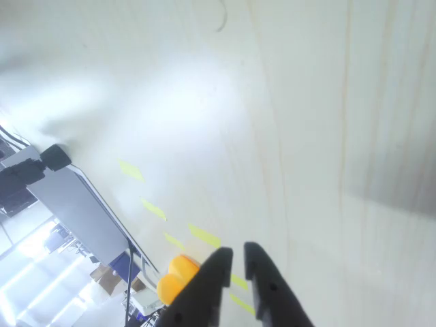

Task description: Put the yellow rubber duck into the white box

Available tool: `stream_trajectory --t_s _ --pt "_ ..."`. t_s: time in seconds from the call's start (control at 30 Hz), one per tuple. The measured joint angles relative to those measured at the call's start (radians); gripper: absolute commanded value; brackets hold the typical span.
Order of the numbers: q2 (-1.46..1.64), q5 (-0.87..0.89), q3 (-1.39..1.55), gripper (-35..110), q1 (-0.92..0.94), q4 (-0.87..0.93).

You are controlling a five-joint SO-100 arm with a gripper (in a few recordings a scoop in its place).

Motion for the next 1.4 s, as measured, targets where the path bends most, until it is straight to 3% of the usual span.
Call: stream_trajectory --t_s 0.33,0.53,0.73,0.87,1.1,1.4 --pt "-0.057 -0.078 -0.020 0 0.008 -0.086" --pt "-0.387 -0.256 -0.353 0 0.054 -0.071" --pt "-0.747 -0.495 -0.894 12 0.057 0.112" --pt "-0.916 -0.635 -1.123 29 0.025 0.189" --pt "-1.060 -0.735 -1.264 42 -0.032 0.272" --pt "-1.195 -0.744 -1.273 49 -0.092 0.276"
